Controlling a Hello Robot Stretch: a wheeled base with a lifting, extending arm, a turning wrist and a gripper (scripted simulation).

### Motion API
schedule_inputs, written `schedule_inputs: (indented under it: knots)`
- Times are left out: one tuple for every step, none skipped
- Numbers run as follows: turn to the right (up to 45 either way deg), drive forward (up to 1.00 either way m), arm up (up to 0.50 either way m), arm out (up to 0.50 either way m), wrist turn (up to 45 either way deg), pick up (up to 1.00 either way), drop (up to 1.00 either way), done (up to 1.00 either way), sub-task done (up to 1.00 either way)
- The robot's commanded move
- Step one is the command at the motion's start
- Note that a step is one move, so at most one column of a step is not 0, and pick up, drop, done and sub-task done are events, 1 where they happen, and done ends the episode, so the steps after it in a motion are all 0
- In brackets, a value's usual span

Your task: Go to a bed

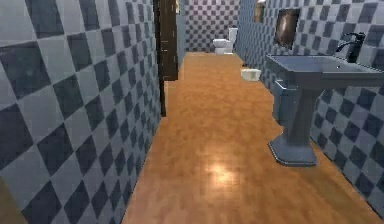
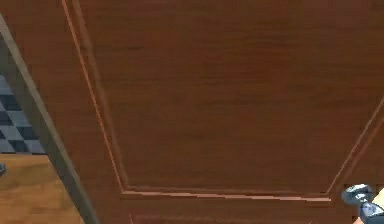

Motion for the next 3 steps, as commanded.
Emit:
schedule_inputs:
  knots:
    - [0.0, 1.00, 0.00, 0.00, 0.0, 0.00, 0.00, 0.00, 0.00]
    - [0.0, 1.00, 0.00, 0.00, 0.0, 0.00, 0.00, 0.00, 0.00]
    - [0.0, 1.00, 0.00, 0.00, 0.0, 0.00, 0.00, 0.00, 0.00]
